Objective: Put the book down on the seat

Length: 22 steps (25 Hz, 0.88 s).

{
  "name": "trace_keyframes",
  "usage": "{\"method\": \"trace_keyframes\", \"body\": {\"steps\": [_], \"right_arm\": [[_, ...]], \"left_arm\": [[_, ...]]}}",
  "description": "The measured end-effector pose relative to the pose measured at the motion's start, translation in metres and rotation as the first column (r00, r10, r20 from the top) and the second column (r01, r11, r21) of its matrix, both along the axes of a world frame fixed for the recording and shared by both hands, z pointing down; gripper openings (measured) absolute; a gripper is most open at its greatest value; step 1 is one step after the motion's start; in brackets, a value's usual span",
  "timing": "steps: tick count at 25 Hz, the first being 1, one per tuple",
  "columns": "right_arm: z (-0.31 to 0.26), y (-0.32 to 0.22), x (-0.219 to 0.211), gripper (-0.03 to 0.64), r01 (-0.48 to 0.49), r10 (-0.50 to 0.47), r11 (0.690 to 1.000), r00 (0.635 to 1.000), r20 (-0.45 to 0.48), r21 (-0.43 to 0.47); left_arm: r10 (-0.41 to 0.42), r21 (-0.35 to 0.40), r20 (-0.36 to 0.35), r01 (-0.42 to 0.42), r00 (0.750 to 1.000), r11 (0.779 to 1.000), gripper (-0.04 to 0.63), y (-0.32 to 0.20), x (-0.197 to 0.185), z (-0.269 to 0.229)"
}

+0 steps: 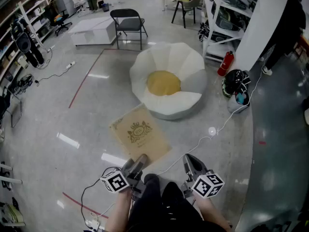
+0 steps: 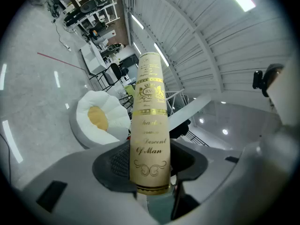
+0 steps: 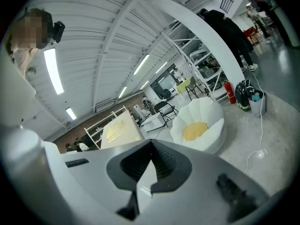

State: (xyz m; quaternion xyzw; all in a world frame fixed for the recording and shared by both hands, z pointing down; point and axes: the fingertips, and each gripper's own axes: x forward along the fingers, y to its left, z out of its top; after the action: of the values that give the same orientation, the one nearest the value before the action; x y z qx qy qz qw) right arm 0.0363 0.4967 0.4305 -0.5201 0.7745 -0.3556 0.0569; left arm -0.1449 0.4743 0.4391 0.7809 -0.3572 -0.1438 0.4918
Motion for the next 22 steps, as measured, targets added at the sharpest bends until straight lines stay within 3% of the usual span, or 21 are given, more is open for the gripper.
{"method": "trace_keyframes", "body": {"steps": [11,22], "right_arm": [[-0.002,0.071,0.045,0.011,0.008,-0.009,0.999,0.999,0.041,0.038],[0.001,0.081,0.066,0.011,-0.003,0.0,0.999,0.998,0.057,0.045]], "left_arm": [[-0.005,0.044,-0.019,0.006,1.0,0.999,0.224,0.074,0.059,-0.012],[-0.048,0.014,-0.003,0.048,0.999,0.999,0.224,0.089,0.055,-0.006]]}}
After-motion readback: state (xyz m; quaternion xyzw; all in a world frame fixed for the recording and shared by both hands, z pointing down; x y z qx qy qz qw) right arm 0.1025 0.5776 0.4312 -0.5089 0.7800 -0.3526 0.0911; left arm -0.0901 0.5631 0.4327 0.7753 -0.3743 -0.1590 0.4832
